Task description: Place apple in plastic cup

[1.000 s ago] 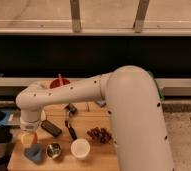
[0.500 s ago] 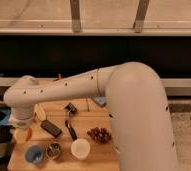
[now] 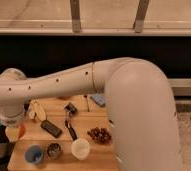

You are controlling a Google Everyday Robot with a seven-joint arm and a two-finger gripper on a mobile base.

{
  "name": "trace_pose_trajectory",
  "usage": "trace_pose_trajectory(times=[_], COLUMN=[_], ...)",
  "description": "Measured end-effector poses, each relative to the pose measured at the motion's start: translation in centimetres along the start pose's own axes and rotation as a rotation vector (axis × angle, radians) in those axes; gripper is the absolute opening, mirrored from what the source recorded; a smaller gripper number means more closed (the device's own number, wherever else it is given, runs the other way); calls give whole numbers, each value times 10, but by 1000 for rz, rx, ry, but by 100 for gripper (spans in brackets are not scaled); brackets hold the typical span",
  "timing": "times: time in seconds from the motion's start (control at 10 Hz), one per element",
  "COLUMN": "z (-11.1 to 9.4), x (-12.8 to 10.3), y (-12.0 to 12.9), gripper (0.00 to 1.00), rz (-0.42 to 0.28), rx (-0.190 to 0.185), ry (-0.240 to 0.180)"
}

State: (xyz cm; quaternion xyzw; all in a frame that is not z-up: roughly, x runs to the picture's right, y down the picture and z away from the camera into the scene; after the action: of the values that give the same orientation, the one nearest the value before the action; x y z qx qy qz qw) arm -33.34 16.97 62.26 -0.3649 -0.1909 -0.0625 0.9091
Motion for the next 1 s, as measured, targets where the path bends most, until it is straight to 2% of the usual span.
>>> trace_pose_trajectory(times=[0.4,0.7,1.0], z=[28,40,54], x=[34,45,49], y=[40,60,69], gripper=[0,1,30], rz=[71,118,149], rx=[-72,-117,-159], ry=[0,-11,-32])
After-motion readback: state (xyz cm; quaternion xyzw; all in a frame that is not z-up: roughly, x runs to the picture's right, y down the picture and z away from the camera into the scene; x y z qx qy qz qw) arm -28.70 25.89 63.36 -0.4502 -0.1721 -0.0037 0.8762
